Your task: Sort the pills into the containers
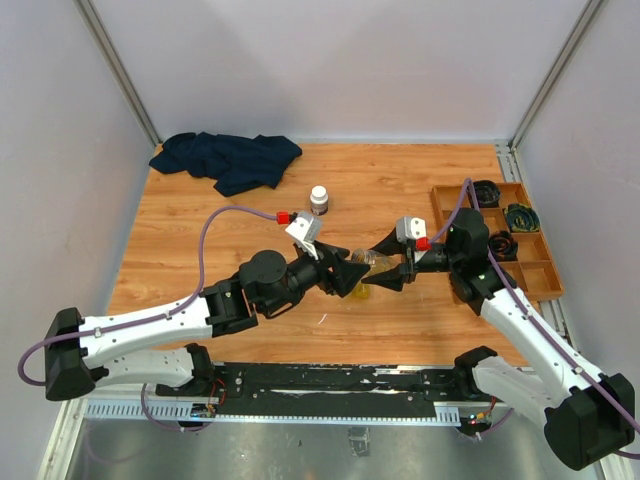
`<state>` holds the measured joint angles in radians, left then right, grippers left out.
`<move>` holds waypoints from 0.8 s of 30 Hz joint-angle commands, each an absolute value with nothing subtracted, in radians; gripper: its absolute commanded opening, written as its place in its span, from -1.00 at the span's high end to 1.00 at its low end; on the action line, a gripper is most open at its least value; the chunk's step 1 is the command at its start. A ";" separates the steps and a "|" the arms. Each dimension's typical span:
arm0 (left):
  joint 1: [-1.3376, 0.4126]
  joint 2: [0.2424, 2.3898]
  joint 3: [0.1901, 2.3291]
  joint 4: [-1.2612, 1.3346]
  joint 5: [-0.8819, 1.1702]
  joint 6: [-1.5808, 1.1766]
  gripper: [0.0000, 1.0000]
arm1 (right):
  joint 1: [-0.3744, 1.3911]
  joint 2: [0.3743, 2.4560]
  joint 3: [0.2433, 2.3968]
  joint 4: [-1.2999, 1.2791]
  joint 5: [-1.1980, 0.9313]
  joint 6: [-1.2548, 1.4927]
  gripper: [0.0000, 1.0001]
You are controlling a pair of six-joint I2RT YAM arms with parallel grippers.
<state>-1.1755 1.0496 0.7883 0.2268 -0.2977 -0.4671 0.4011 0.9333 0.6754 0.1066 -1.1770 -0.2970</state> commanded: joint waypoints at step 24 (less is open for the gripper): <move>-1.186 1.088 0.828 0.299 -0.292 -0.417 -0.08 | 0.393 0.922 0.693 0.126 -1.176 -0.315 0.99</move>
